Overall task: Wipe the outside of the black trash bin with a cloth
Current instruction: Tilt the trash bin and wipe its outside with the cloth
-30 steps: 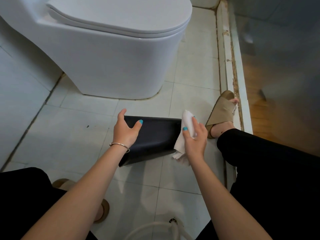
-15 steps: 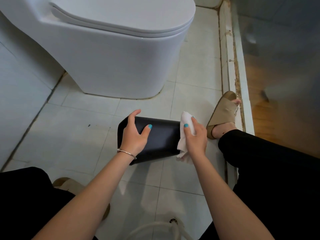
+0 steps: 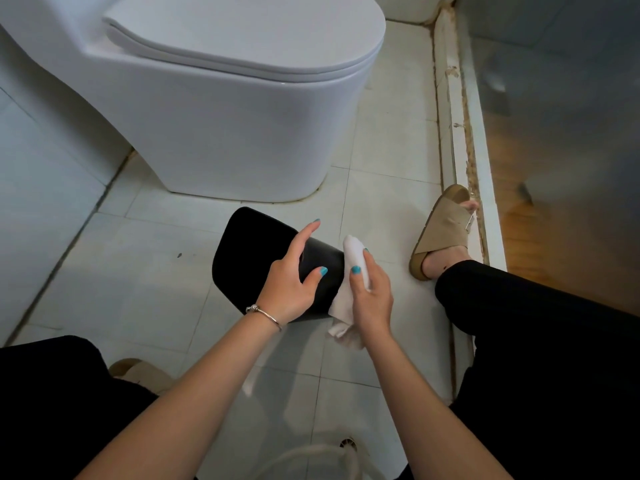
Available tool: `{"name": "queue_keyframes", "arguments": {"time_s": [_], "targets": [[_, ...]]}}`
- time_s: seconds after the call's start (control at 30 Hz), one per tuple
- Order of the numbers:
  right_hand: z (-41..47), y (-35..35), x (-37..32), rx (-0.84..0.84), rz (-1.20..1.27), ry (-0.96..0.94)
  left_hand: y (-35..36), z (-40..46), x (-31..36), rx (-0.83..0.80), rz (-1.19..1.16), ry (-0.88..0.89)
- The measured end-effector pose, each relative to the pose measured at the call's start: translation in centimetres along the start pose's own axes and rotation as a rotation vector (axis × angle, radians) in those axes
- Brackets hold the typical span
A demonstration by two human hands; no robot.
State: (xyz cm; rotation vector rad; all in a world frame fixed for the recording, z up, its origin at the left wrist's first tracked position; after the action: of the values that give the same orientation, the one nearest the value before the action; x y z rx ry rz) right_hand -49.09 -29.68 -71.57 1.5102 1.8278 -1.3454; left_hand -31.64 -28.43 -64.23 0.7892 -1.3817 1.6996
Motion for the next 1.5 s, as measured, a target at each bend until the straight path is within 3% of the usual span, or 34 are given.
{"name": "queue_keyframes", "arguments": {"time_s": [0.23,0.4,0.67,0.77,0.9,1.1,1.27,1.5], "targets": [[-1.4,0.3,-1.3,-0.235,0.361,-0.015,-0.8,0.0,-1.0,-0.132,0.146,-0.076],[-0.8,-0.7,-0.8,-0.176,0.435,0.050,-2.1,0.1,-1.9,-0.261,0.341,-0.160],[-1.9,0.1,0.9,-0.204,0.356,0.075,-2.4,-0.3,-2.2,-0.277,0.138,-0.203],[-2.3,0.5,0.8,-0.218,0.350,0.071,-2.6,-0.6,-2.8,-0.220,-0.002,-0.308],[-2.2,0.2,0.9,-0.196,0.345,0.091,-3.3,-0.5,-4.6,-0.145,-0.024,-0.457],[-1.3,-0.9,1.8,-0.130,0.371,0.127,-4.3,-0.6,-7.0,-0.035,0.038,-0.467],[-0.7,-1.6,2.8,-0.103,0.414,0.170,-3.2,-3.2,-8.5,0.118,-0.078,-0.478],[-0.1,-1.8,3.5,-0.063,0.420,0.204,-0.3,-5.1,-13.0,0.284,-0.330,-0.621]]}}
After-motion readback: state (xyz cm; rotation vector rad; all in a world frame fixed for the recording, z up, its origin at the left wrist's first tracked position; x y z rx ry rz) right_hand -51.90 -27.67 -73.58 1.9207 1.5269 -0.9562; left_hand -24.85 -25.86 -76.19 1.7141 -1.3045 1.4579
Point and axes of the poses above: each hand's wrist, its own z-axis towards the middle knuckle, its own y-axis out of the palm, x = y × z, the point moved 10 cm from there along z, towards the middle knuckle, and after that the axes turned 14 degrees about y, right-handed, at the moved point
